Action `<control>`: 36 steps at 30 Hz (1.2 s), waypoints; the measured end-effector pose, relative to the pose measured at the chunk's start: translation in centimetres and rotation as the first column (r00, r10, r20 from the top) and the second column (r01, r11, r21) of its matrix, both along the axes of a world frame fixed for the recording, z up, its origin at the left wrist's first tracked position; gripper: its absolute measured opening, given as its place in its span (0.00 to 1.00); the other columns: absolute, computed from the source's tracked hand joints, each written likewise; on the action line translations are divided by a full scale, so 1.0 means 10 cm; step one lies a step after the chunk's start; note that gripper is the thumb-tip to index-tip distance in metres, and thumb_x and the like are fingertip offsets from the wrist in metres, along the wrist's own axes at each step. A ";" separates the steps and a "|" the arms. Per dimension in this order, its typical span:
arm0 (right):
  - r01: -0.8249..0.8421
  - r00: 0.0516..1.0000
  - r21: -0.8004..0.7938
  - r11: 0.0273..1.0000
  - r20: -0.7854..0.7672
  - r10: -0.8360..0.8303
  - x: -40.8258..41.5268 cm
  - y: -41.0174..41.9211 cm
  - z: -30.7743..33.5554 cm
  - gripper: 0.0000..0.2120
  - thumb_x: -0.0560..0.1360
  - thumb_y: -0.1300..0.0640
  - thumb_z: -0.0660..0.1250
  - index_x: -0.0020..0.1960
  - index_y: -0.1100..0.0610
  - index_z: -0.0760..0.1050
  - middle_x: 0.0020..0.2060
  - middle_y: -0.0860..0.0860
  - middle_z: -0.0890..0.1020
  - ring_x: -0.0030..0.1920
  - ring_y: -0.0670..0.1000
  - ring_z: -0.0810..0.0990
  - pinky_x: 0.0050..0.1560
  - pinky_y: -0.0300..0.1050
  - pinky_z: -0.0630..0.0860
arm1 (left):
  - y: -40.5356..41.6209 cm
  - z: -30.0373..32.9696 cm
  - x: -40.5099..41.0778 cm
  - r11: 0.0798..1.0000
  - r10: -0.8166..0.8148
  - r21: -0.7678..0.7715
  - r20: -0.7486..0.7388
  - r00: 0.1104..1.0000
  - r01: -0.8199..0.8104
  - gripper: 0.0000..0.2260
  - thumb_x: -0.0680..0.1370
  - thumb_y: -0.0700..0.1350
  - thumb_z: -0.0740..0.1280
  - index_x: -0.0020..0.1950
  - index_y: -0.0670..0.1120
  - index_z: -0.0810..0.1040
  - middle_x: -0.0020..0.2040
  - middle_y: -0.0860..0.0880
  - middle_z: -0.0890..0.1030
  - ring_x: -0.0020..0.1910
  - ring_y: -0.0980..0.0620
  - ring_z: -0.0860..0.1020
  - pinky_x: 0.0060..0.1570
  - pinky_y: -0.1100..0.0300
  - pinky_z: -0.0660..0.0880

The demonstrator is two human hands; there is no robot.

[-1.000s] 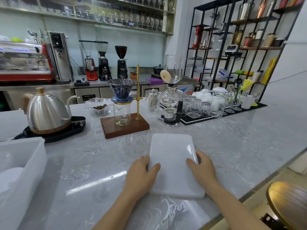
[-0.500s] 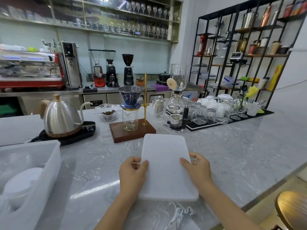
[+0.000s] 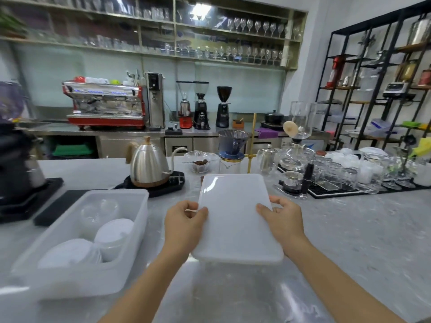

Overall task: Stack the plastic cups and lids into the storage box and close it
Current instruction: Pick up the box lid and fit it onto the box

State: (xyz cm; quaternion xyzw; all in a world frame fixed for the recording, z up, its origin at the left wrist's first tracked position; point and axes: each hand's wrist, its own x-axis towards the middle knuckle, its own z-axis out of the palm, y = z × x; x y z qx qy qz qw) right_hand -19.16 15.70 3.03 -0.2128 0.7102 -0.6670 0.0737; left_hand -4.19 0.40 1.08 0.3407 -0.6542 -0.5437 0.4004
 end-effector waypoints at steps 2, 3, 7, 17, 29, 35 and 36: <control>-0.045 0.999 -0.017 0.999 0.022 0.045 0.11 -0.16 0.06 0.08 0.75 0.64 0.74 0.51 0.55 0.79 0.36 0.55 0.85 0.32 0.51 0.84 0.29 0.40 0.79 | -0.14 0.08 0.16 0.999 0.032 -0.027 0.000 0.999 -0.032 0.05 0.77 0.41 0.75 0.42 0.45 0.81 0.41 0.41 0.86 0.38 0.43 0.84 0.42 0.48 0.81; -0.063 0.997 -0.022 0.998 0.035 0.063 0.16 -0.24 0.08 0.07 0.75 0.64 0.74 0.51 0.57 0.79 0.37 0.55 0.85 0.34 0.52 0.84 0.31 0.42 0.80 | -0.20 0.12 0.23 0.998 0.045 -0.048 -0.002 0.999 -0.045 0.05 0.77 0.41 0.75 0.42 0.44 0.81 0.40 0.41 0.87 0.38 0.43 0.84 0.42 0.47 0.81; -0.129 0.989 -0.013 0.992 0.068 0.129 0.34 -0.54 0.17 0.07 0.75 0.63 0.74 0.51 0.57 0.80 0.40 0.54 0.86 0.36 0.52 0.85 0.29 0.41 0.79 | -0.42 0.25 0.51 0.992 0.099 -0.085 0.000 0.995 -0.098 0.05 0.76 0.40 0.75 0.41 0.44 0.82 0.38 0.42 0.86 0.35 0.46 0.82 0.39 0.49 0.80; -0.294 0.956 0.079 0.952 0.016 0.294 0.92 -1.18 0.32 0.04 0.75 0.58 0.73 0.47 0.54 0.78 0.45 0.52 0.84 0.38 0.49 0.84 0.28 0.42 0.80 | -0.99 0.48 1.29 0.971 0.236 -0.037 0.015 0.972 -0.236 0.05 0.75 0.40 0.76 0.41 0.46 0.83 0.41 0.45 0.85 0.38 0.46 0.81 0.38 0.57 0.77; -0.455 0.889 0.166 0.875 0.031 0.457 1.76 -1.92 -0.04 0.18 0.77 0.48 0.66 0.60 0.59 0.77 0.61 0.55 0.78 0.60 0.55 0.79 0.62 0.55 0.77 | -1.63 0.34 2.26 0.946 0.318 0.025 0.125 0.940 -0.324 0.03 0.75 0.39 0.77 0.48 0.45 0.87 0.41 0.48 0.85 0.34 0.50 0.82 0.30 0.65 0.77; -0.471 0.873 0.258 0.843 0.001 0.487 1.81 -1.98 -0.20 0.20 0.80 0.53 0.64 0.70 0.60 0.72 0.69 0.53 0.74 0.67 0.54 0.75 0.69 0.54 0.72 | -1.73 0.02 2.30 0.943 0.318 0.037 0.176 0.931 -0.330 0.04 0.76 0.38 0.76 0.43 0.47 0.86 0.38 0.50 0.84 0.23 0.63 0.80 0.23 0.71 0.73; -0.471 0.871 0.270 0.840 -0.009 0.491 1.81 -1.99 -0.20 0.21 0.81 0.54 0.63 0.72 0.60 0.70 0.70 0.52 0.73 0.68 0.54 0.74 0.70 0.53 0.71 | -1.74 -0.01 2.29 0.943 0.318 0.041 0.173 0.932 -0.329 0.06 0.76 0.39 0.76 0.42 0.49 0.86 0.40 0.50 0.85 0.27 0.61 0.81 0.26 0.69 0.74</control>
